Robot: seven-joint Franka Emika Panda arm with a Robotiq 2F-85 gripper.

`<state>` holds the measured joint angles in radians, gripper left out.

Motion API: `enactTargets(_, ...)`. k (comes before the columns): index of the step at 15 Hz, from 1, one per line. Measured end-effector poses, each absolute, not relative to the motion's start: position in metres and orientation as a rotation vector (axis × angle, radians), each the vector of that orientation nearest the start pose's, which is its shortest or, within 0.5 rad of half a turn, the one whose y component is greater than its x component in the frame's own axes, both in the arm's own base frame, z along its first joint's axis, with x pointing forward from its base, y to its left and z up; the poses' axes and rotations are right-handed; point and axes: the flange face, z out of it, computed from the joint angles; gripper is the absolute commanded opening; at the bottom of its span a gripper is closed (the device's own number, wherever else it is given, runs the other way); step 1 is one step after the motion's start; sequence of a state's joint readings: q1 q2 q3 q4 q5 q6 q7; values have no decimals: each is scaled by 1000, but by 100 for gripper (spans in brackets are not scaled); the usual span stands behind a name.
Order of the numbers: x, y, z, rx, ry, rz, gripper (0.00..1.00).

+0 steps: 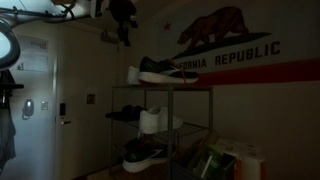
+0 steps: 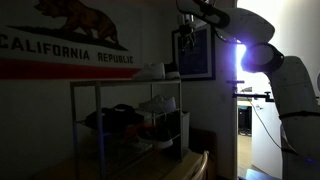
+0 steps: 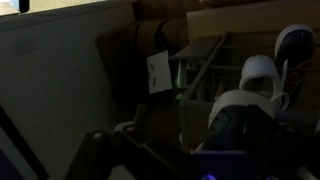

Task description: Move the black shoe on the right to the top compartment of the shoe rack

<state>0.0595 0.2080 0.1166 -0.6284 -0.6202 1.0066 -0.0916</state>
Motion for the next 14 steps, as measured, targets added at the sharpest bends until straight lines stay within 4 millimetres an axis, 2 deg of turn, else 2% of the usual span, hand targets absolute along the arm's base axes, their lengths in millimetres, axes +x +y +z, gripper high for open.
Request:
enactTargets(3, 466, -36, 870, -3546, 111, -268, 100)
enactTargets(6, 464, -48, 867, -3507, 28, -228, 100)
enactTargets(14, 476, -44, 848, -3430, -89, -185, 100)
